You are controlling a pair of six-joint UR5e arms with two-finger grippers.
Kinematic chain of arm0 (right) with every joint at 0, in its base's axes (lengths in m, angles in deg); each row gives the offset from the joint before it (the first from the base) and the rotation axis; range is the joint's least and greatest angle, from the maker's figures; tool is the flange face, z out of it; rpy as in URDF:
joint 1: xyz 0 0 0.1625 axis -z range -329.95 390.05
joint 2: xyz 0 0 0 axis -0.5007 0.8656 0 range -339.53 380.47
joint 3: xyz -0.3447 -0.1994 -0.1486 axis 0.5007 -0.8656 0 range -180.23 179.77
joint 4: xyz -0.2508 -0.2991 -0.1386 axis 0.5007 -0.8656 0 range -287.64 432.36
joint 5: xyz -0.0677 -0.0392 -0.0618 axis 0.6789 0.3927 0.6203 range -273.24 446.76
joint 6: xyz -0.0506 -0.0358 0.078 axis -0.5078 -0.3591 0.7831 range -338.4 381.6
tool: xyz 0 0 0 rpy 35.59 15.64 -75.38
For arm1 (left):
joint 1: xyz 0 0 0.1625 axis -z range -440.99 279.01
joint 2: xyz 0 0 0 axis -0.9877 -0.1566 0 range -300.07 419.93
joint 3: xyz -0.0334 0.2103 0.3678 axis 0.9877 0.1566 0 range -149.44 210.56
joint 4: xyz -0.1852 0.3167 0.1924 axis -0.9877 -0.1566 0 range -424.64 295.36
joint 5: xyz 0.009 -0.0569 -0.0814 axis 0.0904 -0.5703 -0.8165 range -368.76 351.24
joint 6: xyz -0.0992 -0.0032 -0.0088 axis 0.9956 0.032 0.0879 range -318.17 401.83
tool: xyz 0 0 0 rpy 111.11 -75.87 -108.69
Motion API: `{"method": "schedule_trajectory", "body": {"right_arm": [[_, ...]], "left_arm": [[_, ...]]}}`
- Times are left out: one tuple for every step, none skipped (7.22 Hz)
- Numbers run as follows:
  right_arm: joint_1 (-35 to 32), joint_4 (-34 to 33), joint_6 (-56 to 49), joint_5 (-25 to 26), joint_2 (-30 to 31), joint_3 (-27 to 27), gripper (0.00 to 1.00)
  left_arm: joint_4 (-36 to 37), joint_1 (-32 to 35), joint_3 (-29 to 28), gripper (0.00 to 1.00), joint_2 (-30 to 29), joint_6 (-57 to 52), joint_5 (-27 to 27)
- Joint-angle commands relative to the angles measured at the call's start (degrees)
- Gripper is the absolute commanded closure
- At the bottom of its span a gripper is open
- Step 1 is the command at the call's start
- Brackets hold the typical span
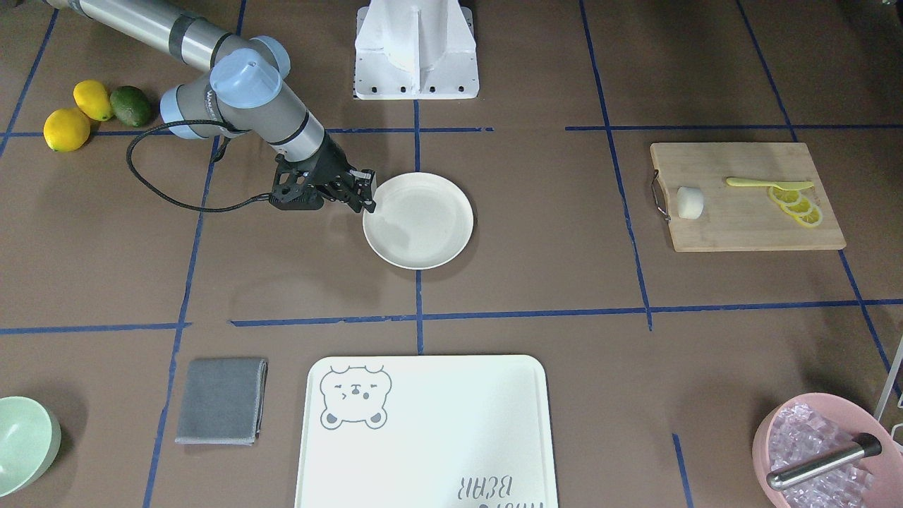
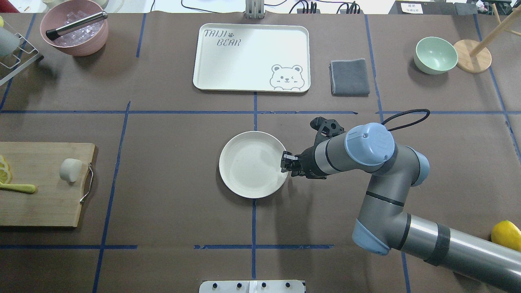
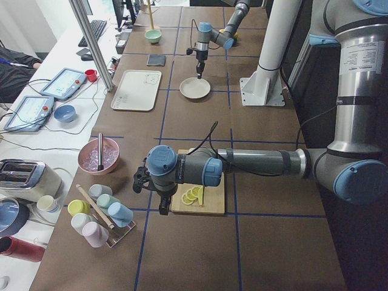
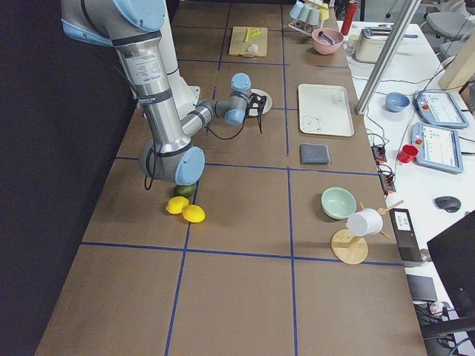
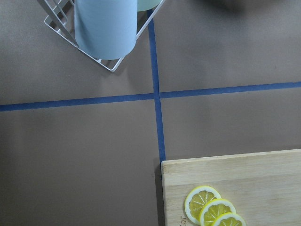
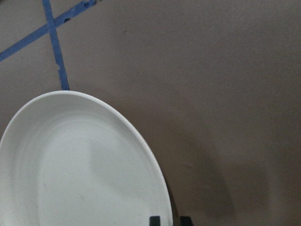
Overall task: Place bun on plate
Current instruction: 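Slide the white plate with the right gripper toward the table center, then release the plate and raise the right gripper while the left arm reaches out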
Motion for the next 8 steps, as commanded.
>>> {"method": "schedule_trajectory", "body": {"right_arm": [[-3.4,-0.9,-0.1,-3.0,0.0,0.5,0.0],[-5.7,-3.7,-1.7,-3.3,0.2,2.7,0.0],[-7.6,-8.5,-6.6,-3.3,0.2,5.3,0.0],[-8.5,-17.9,-11.7,-3.3,-0.2,8.7,0.0],[-9.7,-27.1,-19.1,-3.2,-0.2,12.6,0.0],[-11.2,-34.7,-24.8,-3.3,-0.2,15.3,0.0],[-12.3,-38.8,-29.9,-3.3,-0.2,16.3,0.0],[-13.8,-39.5,-33.2,-3.5,0.1,16.4,0.0]], "left_arm": [[-1.0,-2.2,1.5,0.0,-0.1,5.0,0.1],[-7.8,-6.1,2.2,0.0,-0.1,14.3,0.2],[-15.8,-10.7,3.0,0.0,0.2,25.2,1.7],[-18.9,-15.6,6.5,0.0,0.8,34.1,5.9],[-18.9,-20.1,11.4,0.0,3.2,38.5,8.9],[-19.0,-25.2,15.3,0.0,4.5,44.3,11.7],[-19.2,-30.1,17.3,0.0,5.5,48.9,15.5],[-20.9,-34.5,18.1,0.0,5.9,52.8,19.3]]}}
